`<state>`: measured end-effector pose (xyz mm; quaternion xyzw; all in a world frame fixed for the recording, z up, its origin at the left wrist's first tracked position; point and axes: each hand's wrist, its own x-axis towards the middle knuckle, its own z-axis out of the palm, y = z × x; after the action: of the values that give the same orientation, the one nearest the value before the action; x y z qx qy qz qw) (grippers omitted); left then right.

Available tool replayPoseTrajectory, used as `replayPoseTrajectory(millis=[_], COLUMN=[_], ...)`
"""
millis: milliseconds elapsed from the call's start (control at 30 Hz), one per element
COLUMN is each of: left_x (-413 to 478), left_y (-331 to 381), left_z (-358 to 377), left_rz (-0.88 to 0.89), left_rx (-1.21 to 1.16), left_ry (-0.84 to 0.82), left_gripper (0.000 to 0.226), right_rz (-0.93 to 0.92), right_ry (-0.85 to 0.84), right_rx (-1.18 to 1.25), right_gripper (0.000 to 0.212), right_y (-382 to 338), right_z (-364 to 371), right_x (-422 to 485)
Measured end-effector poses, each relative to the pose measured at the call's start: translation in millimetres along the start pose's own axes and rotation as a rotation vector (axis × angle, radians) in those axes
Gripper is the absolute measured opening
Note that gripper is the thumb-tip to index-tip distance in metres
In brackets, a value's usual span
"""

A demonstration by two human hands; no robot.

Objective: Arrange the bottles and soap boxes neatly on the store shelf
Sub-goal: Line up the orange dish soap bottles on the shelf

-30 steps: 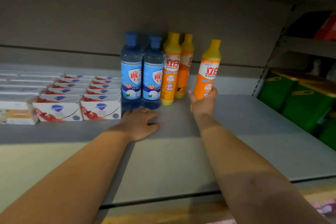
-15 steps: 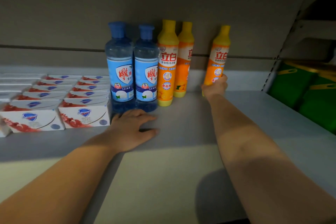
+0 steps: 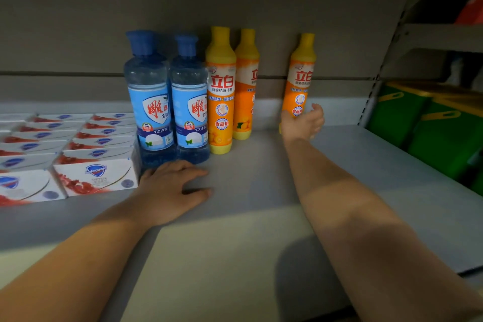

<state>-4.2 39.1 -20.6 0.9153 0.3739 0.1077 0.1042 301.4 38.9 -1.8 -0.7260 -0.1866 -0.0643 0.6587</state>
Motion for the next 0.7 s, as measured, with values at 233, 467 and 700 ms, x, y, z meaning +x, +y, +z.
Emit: replayPoseTrajectory(millis=[233,467,700], left_x=[0.3,-3.0,-4.2], left_y=[1.5,3.0,3.4], left_z=[0.0,-2.0,-4.4], left_rz=[-0.008,0.002,0.014], left_rx=[0.017,0.019,0.012], left_ry=[-0.019,-0.042,-0.058], left_gripper=[0.053,0.055,0.054], right_rz=[-0.202,-0.117,-0.033], right_ry=[-0.555,-0.56,-0.461], right_rx=[0.016,0.093,-0.019], right_gripper=[0.075,0.059,0.064], right_y=[-23.8,-22.1,-21.8], right_z=[33.0,44.6,16.9], right_x=[-59.9,-64.3,-84.5])
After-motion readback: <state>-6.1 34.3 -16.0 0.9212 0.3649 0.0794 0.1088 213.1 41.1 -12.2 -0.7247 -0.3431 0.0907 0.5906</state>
